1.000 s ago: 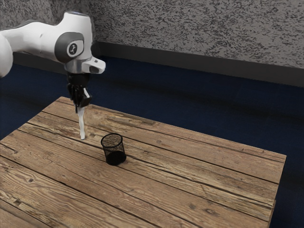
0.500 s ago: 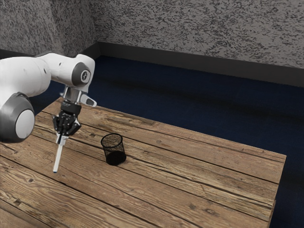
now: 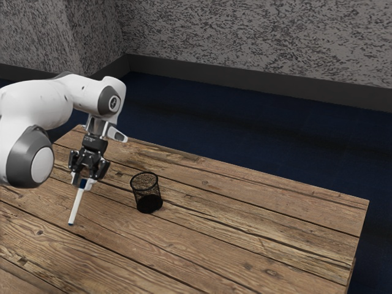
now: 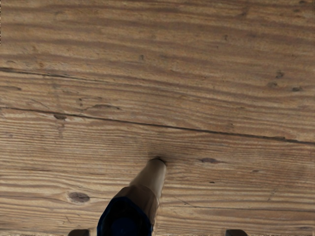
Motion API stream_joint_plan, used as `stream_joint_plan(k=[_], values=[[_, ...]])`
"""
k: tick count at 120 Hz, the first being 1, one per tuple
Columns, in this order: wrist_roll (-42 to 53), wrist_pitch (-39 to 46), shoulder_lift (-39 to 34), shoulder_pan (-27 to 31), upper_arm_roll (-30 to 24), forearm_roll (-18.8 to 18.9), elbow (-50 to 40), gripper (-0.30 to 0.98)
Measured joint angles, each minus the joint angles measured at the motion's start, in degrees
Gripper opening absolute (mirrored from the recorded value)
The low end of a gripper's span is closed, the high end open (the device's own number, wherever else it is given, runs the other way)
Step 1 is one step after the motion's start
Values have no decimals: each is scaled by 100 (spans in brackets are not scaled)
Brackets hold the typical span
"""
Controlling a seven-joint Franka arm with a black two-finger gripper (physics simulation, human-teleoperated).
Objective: Take the marker out of the pen holder and place it to the left of the pen holder.
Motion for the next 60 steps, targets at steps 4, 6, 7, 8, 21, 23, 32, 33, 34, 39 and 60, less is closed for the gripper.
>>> stream_joint_plan(k=[4,6,7,8,21,23,32,33,34,39,60], values=[[-18,-6,-25,0,-5,-4,0,37],[-29,-8,-54,1,-13,-5,-2,40],[-33,-9,-73,1,-17,-6,-5,41],[-38,-11,-93,1,-22,-8,-6,42],[-83,225,-1235,23,-477,-30,-637,53],[-89,304,-1527,24,-569,-32,-799,54],[-113,651,-2780,20,-924,-50,-1287,58],[-116,684,-2925,22,-958,-52,-1341,59],[-118,715,-3063,21,-989,-54,-1391,59],[-132,855,-3645,4,-1096,-77,-1563,61],[-177,1292,-4321,-169,-1228,-222,-1637,65]])
